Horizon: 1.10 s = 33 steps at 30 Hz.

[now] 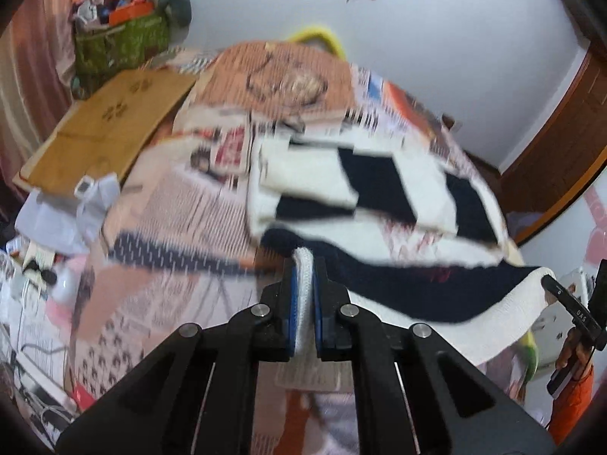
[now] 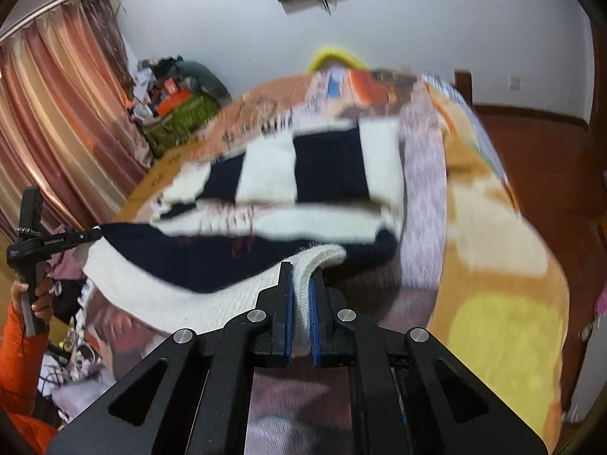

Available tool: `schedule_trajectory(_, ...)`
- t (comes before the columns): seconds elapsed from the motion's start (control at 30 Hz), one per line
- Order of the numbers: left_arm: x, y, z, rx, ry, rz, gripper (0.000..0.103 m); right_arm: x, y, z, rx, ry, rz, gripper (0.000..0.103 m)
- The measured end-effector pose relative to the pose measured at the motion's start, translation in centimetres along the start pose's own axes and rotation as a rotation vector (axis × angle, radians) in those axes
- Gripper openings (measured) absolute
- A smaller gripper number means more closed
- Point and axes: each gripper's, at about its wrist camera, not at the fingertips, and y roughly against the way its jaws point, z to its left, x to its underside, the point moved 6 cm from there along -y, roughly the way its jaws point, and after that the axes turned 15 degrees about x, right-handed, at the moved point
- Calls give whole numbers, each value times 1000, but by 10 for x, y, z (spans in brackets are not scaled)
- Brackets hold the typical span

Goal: Fold small clothes

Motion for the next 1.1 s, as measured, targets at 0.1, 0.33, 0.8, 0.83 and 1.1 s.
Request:
schedule_trajectory(0.1, -33, -5, -8, -25, -34, -36, 7, -29, 0, 5, 4, 12, -54, 6)
schedule_trajectory(0.33, -91, -37, -10, -113, -81, -74, 7, -82, -25, 1, 31, -3, -132, 6)
schedule_trajectory(0.8, -158, -175, 59, -226, -14, 32, 7, -150, -158, -18, 146, -13, -32, 6)
schedule_trajectory(0.83, -160, -185, 64, -229, -9, 46, 7, -151, -166, -20, 153, -11, -19, 6)
schedule_trajectory(1.1, -165, -218, 92, -226, 26, 96, 11, -146, -198, -32, 146, -28, 51, 7)
